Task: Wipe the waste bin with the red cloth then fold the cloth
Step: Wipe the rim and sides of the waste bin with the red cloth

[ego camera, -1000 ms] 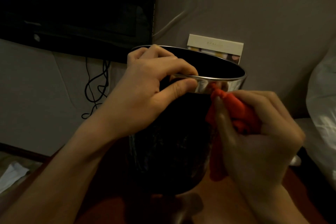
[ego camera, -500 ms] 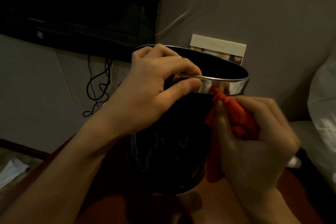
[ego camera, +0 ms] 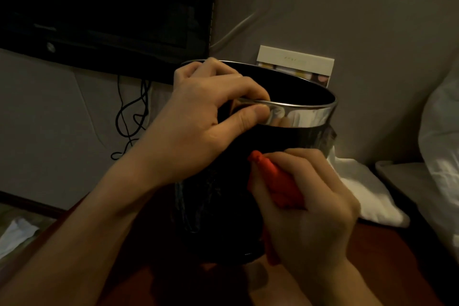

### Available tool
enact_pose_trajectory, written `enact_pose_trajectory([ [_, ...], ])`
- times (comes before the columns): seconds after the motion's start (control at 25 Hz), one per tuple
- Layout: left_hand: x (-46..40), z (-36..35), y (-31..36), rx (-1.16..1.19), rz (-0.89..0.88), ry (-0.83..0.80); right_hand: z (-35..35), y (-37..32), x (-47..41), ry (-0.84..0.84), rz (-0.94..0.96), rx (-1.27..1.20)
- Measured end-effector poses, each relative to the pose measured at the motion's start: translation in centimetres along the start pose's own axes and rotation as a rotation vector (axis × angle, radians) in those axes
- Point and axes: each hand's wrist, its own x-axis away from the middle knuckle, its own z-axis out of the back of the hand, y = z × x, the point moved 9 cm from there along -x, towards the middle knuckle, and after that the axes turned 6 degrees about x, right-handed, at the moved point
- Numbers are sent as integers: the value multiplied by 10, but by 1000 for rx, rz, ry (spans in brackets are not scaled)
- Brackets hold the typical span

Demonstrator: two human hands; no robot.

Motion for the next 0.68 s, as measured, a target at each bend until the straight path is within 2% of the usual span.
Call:
enact_pose_trajectory([
  [0.16,0,-2,6,-43,-32,23,15,2,-11,72,-12,-54],
  [0.32,0,-3,6,-29,-41,16,34,13,-26,139,-58,10],
  [0.56,0,-3,6,-35,-36,28,-4,-10,-1,-31,4,-1],
  [0.68,0,-2,5,-26,-28,27,11,-2,-13,35,6,-10],
])
